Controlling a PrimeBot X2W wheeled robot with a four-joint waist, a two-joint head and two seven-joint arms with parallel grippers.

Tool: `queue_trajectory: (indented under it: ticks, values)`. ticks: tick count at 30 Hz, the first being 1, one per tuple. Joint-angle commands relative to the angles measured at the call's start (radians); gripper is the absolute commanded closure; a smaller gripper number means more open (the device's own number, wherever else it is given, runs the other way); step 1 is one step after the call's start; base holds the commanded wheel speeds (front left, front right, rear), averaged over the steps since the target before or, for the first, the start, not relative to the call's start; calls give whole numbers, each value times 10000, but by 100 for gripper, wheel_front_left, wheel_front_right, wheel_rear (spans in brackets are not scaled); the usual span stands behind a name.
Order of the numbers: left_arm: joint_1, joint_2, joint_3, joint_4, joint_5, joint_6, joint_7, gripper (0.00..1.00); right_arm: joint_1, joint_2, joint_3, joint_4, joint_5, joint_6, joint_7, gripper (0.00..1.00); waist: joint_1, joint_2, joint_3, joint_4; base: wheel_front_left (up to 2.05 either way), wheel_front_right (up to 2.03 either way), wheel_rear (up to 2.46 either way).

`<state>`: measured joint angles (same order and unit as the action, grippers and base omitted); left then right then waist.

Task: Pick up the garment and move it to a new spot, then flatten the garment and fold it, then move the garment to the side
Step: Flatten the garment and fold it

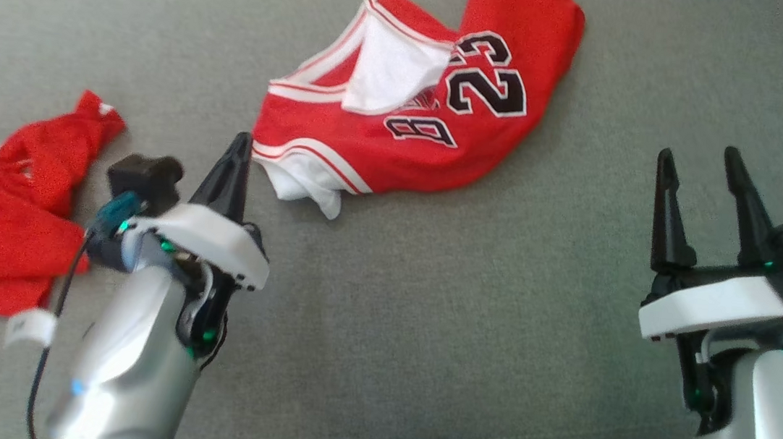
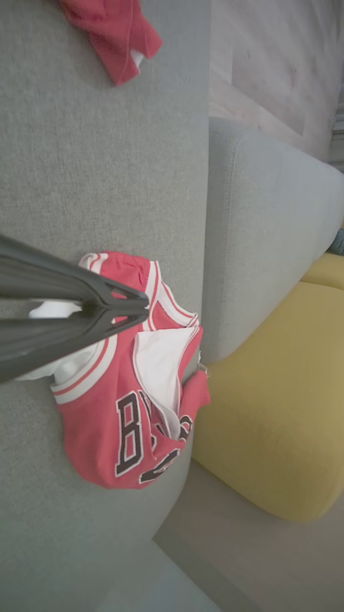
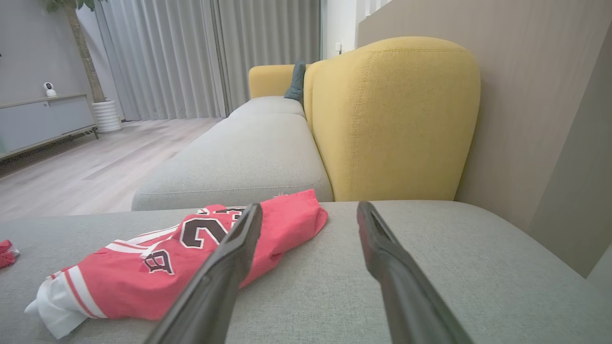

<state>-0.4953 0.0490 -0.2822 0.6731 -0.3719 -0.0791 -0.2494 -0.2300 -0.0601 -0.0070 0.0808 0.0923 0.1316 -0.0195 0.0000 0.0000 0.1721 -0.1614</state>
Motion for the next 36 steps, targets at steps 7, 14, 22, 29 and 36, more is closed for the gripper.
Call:
queue_trajectory:
  ticks: [7,14,22,29,36]
  values:
    - [848,134,556,-1296,176,35,-122,100,114,65,300,1,-36,-9,-124,0,0,0,-792,375,0,0,0]
    - [1859,112,782,-2431,507,271,-123,100,413,65,265,-67,271,-9,-382,0,0,0,-1311,715,0,0,0]
    - [3934,47,1091,-4625,624,426,-123,100,1469,83,-45,-365,716,-9,-876,0,0,0,-1808,1658,0,0,0]
    - [5127,17,1021,-6105,502,607,-123,0,2433,95,10,-233,1188,-9,-1371,0,0,0,-2041,2223,0,0,0]
    - [5308,14,861,-6381,422,793,-124,0,2624,97,267,-50,1278,-9,-1543,0,0,0,-2094,2239,0,0,0]
